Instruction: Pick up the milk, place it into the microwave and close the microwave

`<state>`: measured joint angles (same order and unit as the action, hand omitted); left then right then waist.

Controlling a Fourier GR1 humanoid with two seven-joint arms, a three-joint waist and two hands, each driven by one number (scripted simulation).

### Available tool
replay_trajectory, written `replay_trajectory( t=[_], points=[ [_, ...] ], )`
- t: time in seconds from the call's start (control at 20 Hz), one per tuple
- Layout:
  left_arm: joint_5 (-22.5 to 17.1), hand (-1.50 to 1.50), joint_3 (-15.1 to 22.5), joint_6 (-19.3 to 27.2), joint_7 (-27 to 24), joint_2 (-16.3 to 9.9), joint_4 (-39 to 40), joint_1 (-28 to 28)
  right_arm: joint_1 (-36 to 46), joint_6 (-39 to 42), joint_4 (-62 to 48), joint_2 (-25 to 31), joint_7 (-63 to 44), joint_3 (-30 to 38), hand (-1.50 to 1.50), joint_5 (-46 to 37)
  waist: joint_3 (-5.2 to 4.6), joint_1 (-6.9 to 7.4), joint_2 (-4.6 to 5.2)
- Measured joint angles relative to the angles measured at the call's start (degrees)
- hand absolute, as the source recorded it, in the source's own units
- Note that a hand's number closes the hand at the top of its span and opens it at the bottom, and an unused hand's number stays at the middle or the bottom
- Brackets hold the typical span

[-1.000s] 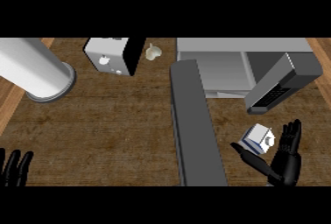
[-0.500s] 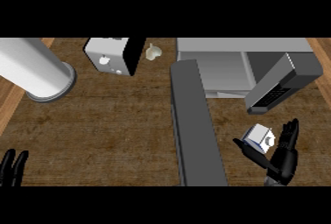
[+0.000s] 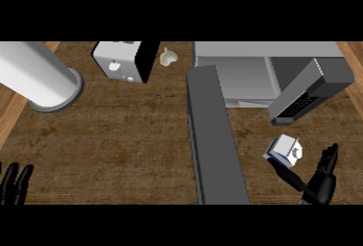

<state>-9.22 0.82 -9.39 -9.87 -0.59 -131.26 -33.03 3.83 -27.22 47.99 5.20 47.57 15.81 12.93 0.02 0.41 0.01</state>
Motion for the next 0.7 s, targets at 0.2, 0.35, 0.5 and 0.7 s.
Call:
replay_trajectory(
  t=[0.2,0.35,0.5,0.7],
  points=[
    [-0.5,-1.50,-1.0,-0.3,-0.4,0.0,0.7,0.7,-0.1,9.8,-3.6,1.6,2.5,-0.1,-1.50,1.9,0.04,-0.03,0.03],
    [-1.5,-1.50,-1.5,-0.8,-0.4,-0.2,1.1,0.6,0.4,18.9,-5.3,2.7,2.9,-2.1,-1.50,2.4,0.05,0.17,0.03],
    [-1.2,-1.50,-1.2,-1.5,-1.5,0.0,1.3,-0.8,0.9,25.2,-6.3,2.2,5.5,-3.5,1.50,2.7,0.06,0.27,-0.01],
    [-2.2,-1.50,-1.7,-1.9,-0.4,-0.1,0.8,-0.8,4.1,23.8,-8.8,1.5,9.2,-2.9,1.50,1.7,0.03,0.24,0.01]
  ],
)
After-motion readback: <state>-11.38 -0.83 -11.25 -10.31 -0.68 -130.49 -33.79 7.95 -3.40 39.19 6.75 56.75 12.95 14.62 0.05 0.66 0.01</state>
